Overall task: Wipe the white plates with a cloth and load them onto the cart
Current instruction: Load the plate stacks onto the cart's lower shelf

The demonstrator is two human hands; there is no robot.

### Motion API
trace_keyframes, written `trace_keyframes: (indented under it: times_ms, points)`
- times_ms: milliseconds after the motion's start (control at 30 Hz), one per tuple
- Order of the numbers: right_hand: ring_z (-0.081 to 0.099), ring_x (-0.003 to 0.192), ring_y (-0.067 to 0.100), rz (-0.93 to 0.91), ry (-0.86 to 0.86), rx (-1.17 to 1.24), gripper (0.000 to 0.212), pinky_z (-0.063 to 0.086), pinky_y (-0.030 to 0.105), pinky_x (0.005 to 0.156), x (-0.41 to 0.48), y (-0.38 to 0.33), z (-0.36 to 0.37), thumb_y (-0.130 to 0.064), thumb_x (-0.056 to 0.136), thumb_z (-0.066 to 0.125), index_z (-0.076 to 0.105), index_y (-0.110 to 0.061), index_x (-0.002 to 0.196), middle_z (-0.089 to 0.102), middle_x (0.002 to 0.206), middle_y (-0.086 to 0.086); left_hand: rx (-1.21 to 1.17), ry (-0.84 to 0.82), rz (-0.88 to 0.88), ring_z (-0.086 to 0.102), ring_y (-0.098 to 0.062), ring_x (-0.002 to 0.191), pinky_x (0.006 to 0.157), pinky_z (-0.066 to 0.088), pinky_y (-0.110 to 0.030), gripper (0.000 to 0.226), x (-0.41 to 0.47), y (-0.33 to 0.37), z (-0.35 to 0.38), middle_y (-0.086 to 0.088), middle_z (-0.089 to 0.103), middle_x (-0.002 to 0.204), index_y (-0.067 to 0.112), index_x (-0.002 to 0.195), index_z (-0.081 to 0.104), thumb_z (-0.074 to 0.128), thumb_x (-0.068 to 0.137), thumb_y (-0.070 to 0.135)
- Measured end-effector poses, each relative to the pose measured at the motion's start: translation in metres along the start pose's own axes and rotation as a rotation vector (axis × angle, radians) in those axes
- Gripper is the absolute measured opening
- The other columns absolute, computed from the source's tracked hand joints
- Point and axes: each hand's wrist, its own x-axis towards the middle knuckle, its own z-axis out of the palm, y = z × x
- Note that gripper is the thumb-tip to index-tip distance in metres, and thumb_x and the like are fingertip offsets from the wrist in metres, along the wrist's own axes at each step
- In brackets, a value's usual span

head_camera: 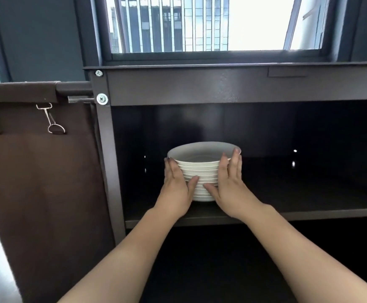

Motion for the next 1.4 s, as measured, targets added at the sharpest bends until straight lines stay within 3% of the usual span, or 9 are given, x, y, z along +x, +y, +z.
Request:
trace_keyframes:
  times_ms: [233, 333, 467, 633, 767, 933, 1000, 1100, 1400]
  points:
    - [-0.017, 0.147, 0.019, -0.094, -0.095, -0.058, 0.072, 0.019, 0.035, 0.120, -0.014, 0.017, -0.005, -0.031, 0.103, 0.038, -0.014, -0.025, 0.152, -0.040, 0.151, 0.000, 0.155, -0.058, 0.100, 0.002, -0.023, 0.149, 0.120, 0.019, -0.034, 0.073, -0.014, -0.004, -0.002, -0.007, -0.018, 0.160, 0.014, 0.153, -0.010, 0.036, 0.102, 0.038]
    - [-0.017, 0.146, 0.012, -0.153, -0.166, -0.088, 0.063, 0.013, 0.033, 0.121, -0.021, 0.022, -0.001, -0.039, 0.103, 0.033, -0.001, -0.026, 0.154, -0.041, 0.148, -0.007, 0.205, -0.083, 0.163, 0.005, -0.022, 0.149, 0.118, 0.018, -0.030, 0.060, -0.025, -0.009, 0.001, -0.006, -0.015, 0.161, 0.020, 0.155, 0.004, 0.031, 0.104, 0.037]
    - [-0.023, 0.144, 0.013, -0.148, -0.236, -0.120, 0.060, 0.001, 0.029, 0.120, -0.006, 0.027, -0.001, -0.040, 0.104, 0.029, -0.001, -0.026, 0.154, -0.044, 0.142, -0.006, 0.253, -0.165, 0.158, -0.004, -0.019, 0.149, 0.120, 0.012, -0.029, 0.054, -0.016, -0.013, 0.000, -0.004, -0.020, 0.160, 0.023, 0.155, 0.010, 0.029, 0.105, 0.034]
    - [-0.016, 0.147, 0.017, -0.094, -0.284, -0.137, 0.058, 0.004, 0.031, 0.121, 0.020, 0.019, -0.001, -0.037, 0.105, 0.027, 0.000, -0.022, 0.155, -0.037, 0.153, 0.002, 0.241, -0.206, 0.051, 0.001, -0.020, 0.149, 0.117, 0.010, -0.025, 0.053, 0.013, -0.020, 0.000, -0.002, -0.016, 0.160, 0.025, 0.155, 0.011, 0.029, 0.105, 0.032]
    - [0.007, 0.149, 0.018, -0.071, -0.239, -0.092, 0.057, 0.019, 0.030, 0.117, 0.028, 0.015, -0.002, -0.036, 0.104, 0.031, 0.008, -0.023, 0.155, -0.027, 0.157, -0.001, 0.216, -0.184, 0.040, 0.008, -0.020, 0.149, 0.115, 0.010, -0.021, 0.052, 0.020, -0.019, 0.006, -0.006, -0.006, 0.162, 0.018, 0.154, 0.017, 0.031, 0.105, 0.030]
    - [0.036, 0.139, 0.023, -0.126, -0.060, 0.006, 0.054, 0.038, 0.032, 0.107, 0.012, 0.001, 0.002, -0.028, 0.100, 0.044, 0.028, -0.023, 0.152, 0.010, 0.162, 0.000, 0.166, -0.099, 0.075, 0.019, -0.018, 0.147, 0.112, 0.010, -0.015, 0.050, -0.007, -0.013, -0.002, -0.010, 0.022, 0.159, 0.007, 0.150, 0.027, 0.037, 0.104, 0.022]
    - [0.035, 0.140, 0.021, -0.154, -0.049, 0.056, 0.052, 0.037, 0.032, 0.108, 0.003, -0.012, -0.004, -0.024, 0.099, 0.047, 0.035, -0.020, 0.149, 0.023, 0.159, 0.003, 0.182, -0.108, 0.067, 0.025, -0.019, 0.145, 0.118, 0.018, -0.024, 0.050, -0.022, -0.004, -0.016, -0.011, 0.030, 0.156, 0.007, 0.149, 0.032, 0.040, 0.102, 0.022]
    - [0.047, 0.131, 0.023, -0.170, -0.084, 0.121, 0.046, 0.043, 0.034, 0.104, 0.000, -0.047, -0.038, -0.016, 0.095, 0.053, 0.049, -0.013, 0.140, 0.045, 0.147, 0.005, 0.202, -0.176, 0.024, 0.036, -0.019, 0.138, 0.114, 0.031, -0.032, 0.047, -0.032, 0.020, -0.062, -0.007, 0.040, 0.150, 0.012, 0.146, 0.038, 0.042, 0.101, 0.025]
    - [0.063, 0.106, 0.020, -0.172, -0.193, 0.237, 0.035, 0.052, 0.030, 0.087, -0.001, -0.170, -0.199, -0.009, 0.089, 0.060, 0.064, -0.011, 0.123, 0.063, 0.123, -0.001, 0.228, -0.223, -0.195, 0.042, -0.016, 0.132, 0.110, 0.029, -0.022, 0.043, -0.055, 0.121, -0.270, -0.003, 0.050, 0.141, 0.012, 0.139, 0.048, 0.049, 0.098, 0.023]
